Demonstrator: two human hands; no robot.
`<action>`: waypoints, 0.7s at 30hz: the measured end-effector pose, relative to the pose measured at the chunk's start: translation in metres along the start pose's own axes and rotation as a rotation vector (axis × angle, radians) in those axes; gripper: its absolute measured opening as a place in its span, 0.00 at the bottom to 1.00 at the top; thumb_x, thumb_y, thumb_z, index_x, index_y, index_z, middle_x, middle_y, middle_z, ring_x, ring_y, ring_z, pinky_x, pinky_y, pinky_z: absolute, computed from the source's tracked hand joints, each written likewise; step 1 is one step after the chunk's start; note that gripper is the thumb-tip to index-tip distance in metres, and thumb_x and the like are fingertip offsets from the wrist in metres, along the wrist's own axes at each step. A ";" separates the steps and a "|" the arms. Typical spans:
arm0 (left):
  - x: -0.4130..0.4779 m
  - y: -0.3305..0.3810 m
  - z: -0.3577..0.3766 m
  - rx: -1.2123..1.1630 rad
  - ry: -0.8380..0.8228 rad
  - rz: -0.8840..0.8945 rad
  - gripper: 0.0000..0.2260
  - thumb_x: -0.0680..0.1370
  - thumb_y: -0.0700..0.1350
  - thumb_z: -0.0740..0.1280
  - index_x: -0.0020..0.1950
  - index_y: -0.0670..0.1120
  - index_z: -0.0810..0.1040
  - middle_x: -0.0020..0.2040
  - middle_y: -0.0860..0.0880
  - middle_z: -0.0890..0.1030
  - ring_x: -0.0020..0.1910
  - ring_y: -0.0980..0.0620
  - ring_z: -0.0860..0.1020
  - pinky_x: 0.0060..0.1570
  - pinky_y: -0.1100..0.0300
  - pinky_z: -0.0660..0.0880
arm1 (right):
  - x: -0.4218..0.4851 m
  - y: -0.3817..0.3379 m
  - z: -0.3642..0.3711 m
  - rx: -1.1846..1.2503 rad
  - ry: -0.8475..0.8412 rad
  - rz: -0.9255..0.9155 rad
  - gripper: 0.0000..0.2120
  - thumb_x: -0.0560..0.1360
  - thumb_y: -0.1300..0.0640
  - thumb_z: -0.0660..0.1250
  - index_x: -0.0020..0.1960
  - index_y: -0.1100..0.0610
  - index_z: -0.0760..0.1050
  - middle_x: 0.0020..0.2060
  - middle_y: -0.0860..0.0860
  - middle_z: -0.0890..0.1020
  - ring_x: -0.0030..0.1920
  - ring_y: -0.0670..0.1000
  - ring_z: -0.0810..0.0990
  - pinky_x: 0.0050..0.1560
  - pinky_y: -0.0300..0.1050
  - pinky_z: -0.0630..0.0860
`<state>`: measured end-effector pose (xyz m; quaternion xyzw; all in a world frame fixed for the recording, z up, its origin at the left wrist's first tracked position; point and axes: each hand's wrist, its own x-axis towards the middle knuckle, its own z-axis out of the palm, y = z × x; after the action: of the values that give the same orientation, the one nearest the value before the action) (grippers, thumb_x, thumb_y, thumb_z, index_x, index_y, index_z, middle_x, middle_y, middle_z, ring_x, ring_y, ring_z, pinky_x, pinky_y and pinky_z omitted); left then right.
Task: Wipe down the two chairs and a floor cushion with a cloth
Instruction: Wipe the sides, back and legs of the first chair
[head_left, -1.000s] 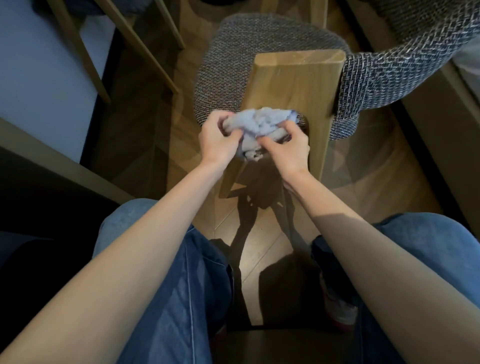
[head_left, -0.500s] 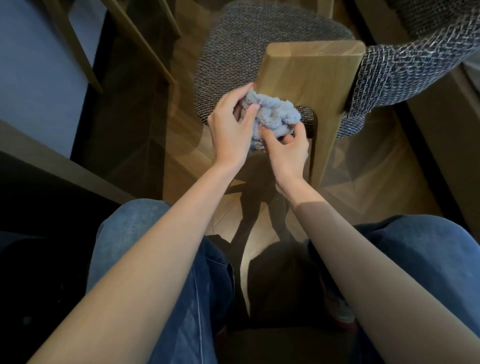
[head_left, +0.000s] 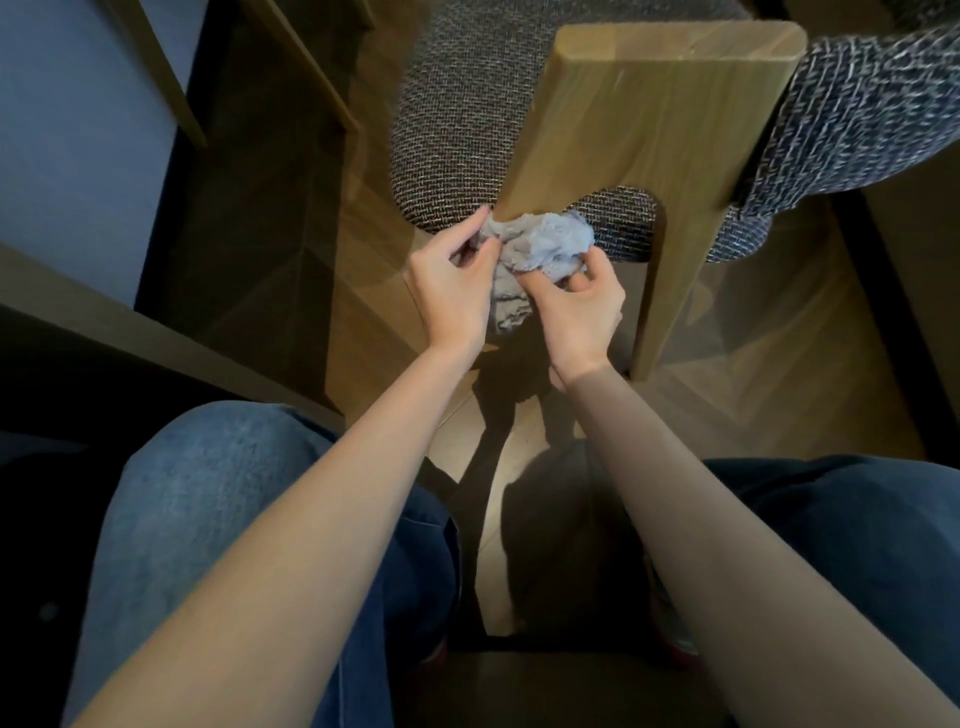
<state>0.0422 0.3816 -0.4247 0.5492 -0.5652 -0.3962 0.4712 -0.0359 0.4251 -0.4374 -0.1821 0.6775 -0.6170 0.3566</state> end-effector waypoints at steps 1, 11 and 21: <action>0.001 0.008 -0.001 -0.020 -0.005 0.012 0.15 0.75 0.33 0.69 0.61 0.37 0.78 0.56 0.45 0.82 0.53 0.60 0.78 0.53 0.71 0.74 | -0.003 -0.005 0.000 0.048 0.009 0.014 0.25 0.70 0.65 0.75 0.66 0.60 0.73 0.55 0.51 0.83 0.54 0.45 0.82 0.55 0.44 0.80; 0.011 0.078 -0.007 -0.186 -0.060 0.179 0.15 0.73 0.36 0.71 0.60 0.39 0.80 0.56 0.46 0.83 0.56 0.57 0.80 0.57 0.57 0.78 | -0.028 -0.053 -0.001 0.345 0.071 0.050 0.21 0.69 0.58 0.77 0.59 0.59 0.77 0.40 0.47 0.86 0.47 0.48 0.85 0.48 0.44 0.82; 0.001 0.044 -0.005 -0.173 -0.054 0.023 0.16 0.74 0.32 0.69 0.61 0.36 0.78 0.58 0.43 0.81 0.58 0.54 0.79 0.60 0.64 0.75 | -0.020 -0.030 0.001 0.139 0.010 0.085 0.20 0.74 0.64 0.71 0.64 0.60 0.71 0.56 0.56 0.82 0.55 0.52 0.82 0.58 0.54 0.78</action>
<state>0.0364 0.3846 -0.3811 0.4890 -0.5478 -0.4525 0.5059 -0.0274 0.4324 -0.4028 -0.1251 0.6419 -0.6478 0.3907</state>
